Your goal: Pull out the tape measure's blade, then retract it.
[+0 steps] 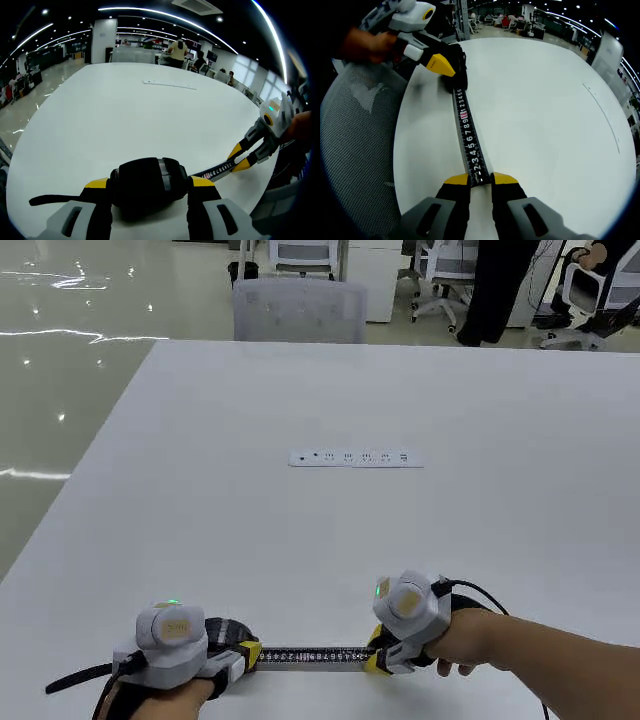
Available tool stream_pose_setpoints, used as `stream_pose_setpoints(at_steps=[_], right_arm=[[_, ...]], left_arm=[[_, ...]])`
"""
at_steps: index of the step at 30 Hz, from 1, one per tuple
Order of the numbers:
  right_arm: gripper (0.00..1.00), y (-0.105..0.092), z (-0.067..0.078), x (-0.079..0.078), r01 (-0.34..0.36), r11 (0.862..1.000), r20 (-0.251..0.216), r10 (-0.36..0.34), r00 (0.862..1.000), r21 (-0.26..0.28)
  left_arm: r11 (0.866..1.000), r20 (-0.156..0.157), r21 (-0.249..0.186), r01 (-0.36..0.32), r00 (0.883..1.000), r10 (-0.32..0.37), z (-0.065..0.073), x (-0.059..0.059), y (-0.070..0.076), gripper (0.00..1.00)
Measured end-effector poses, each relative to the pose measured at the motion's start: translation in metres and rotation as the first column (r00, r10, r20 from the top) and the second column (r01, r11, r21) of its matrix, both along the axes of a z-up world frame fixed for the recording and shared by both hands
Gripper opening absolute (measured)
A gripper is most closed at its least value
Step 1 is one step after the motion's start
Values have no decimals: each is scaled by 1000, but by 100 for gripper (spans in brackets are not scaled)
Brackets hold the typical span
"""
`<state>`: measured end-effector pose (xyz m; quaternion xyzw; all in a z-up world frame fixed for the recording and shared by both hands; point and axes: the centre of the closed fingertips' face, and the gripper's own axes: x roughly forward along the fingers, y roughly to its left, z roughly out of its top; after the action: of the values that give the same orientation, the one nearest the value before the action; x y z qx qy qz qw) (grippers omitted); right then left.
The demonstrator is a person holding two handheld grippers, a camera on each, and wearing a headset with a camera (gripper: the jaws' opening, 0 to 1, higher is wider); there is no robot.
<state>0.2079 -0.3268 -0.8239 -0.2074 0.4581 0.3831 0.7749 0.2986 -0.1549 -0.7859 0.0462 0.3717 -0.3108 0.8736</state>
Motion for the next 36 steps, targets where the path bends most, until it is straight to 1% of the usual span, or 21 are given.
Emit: stream_pose_setpoints(at_steps=[2, 14, 17, 23, 36], right_arm=[[14, 2, 1, 0, -9, 1000, 6, 9, 1000, -2], [14, 8, 1, 3, -1, 1000, 5, 1, 1000, 9], [14, 9, 1, 4, -14, 1000, 14, 14, 1000, 10], [14, 12, 2, 6, 3, 1000, 8, -3, 1000, 23], [14, 18, 1, 9, 6, 999, 9, -7, 1000, 31]], left_arm=[[1000, 0, 1, 0, 1000, 0, 0, 0, 0, 57], [1000, -4, 0, 1, 1000, -1, 0, 0, 1, 57], [1000, -5, 0, 1, 1000, -1, 0, 1, 1, 57], [1000, -5, -1, 0, 1000, 0, 1, 2, 1, 57], [1000, -9, -2, -2, 1000, 2, 1, 1, 0, 57]])
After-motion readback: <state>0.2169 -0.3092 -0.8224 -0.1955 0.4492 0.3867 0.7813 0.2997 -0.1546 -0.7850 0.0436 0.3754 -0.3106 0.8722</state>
